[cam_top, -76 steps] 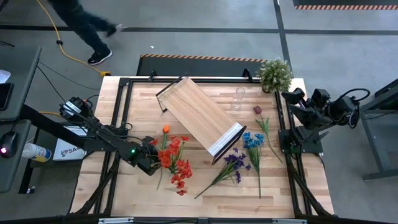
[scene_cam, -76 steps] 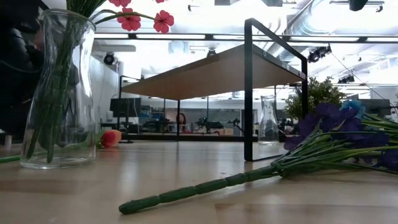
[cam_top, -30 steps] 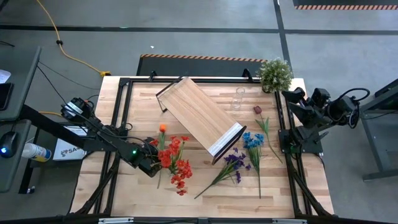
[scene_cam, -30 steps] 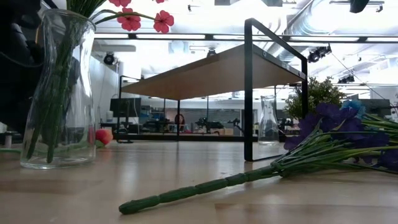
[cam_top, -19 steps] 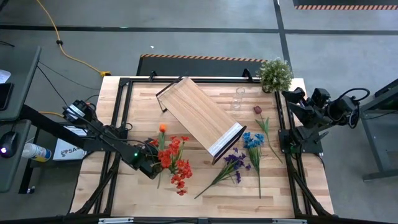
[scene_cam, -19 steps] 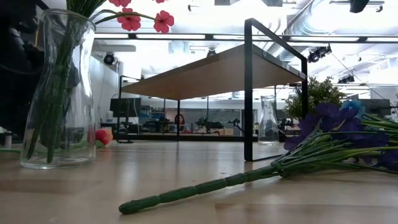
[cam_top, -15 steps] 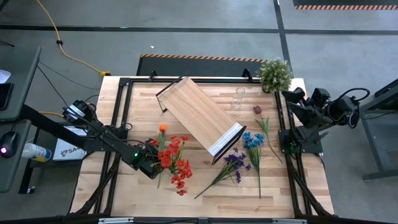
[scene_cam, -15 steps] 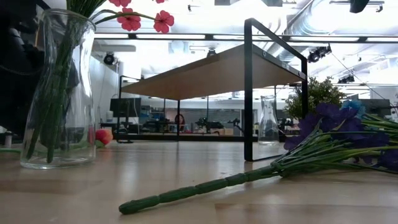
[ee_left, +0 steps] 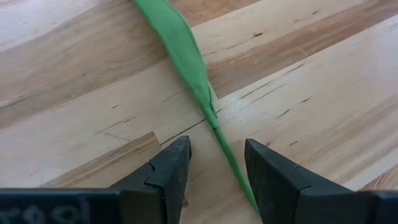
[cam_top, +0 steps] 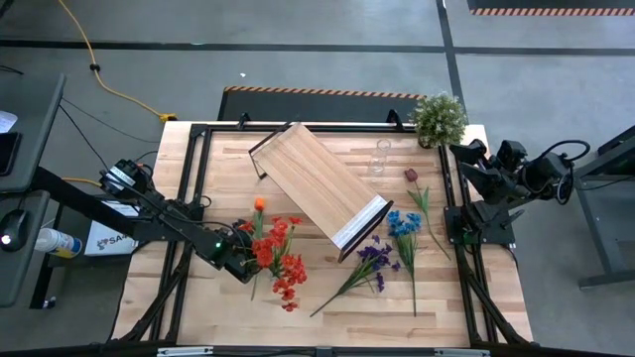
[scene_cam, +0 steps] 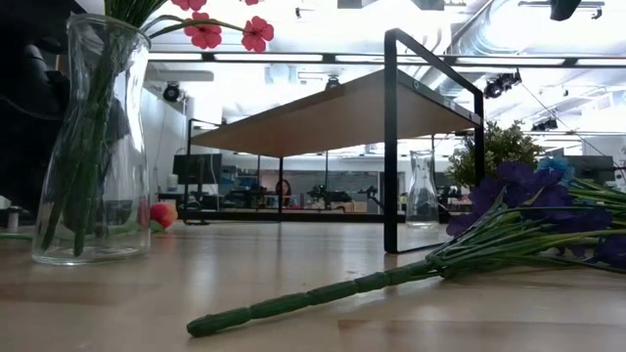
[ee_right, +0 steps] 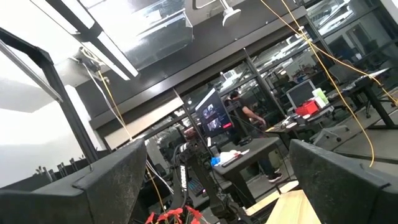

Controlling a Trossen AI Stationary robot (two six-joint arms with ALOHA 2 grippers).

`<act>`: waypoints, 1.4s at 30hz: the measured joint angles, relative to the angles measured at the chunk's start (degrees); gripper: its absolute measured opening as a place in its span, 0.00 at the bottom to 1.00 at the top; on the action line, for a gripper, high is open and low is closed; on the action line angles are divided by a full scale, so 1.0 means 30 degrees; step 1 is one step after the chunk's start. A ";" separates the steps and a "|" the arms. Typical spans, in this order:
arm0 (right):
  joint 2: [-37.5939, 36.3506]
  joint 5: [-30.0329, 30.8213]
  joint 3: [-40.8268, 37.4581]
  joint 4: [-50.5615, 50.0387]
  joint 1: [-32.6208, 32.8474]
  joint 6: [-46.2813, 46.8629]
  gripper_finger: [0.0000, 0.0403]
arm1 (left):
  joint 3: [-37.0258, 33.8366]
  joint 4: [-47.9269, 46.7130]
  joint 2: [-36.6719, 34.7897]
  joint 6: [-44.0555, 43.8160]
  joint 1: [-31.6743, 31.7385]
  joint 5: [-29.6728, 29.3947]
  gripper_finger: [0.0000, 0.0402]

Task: Pick and place flowers into a vace then onto a shelf
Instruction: Put the orange tulip into the bottom transparent vase

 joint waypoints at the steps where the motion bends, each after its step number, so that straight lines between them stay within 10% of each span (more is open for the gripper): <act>1: 0.0002 0.0004 -0.0003 0.0000 0.0001 0.0007 0.95 | 0.0000 -0.0022 0.0000 -0.0007 0.0000 0.0028 0.49; 19: -0.0002 0.0000 -0.0003 0.0000 0.0000 0.0007 0.95 | -0.0073 -0.0722 -0.0054 -0.1744 -0.0051 0.0315 0.05; 42: 0.0002 -0.0168 -0.0006 0.0000 0.0000 -0.0033 0.95 | 0.2617 -0.7747 -0.0851 -0.5183 -0.0798 0.5845 0.05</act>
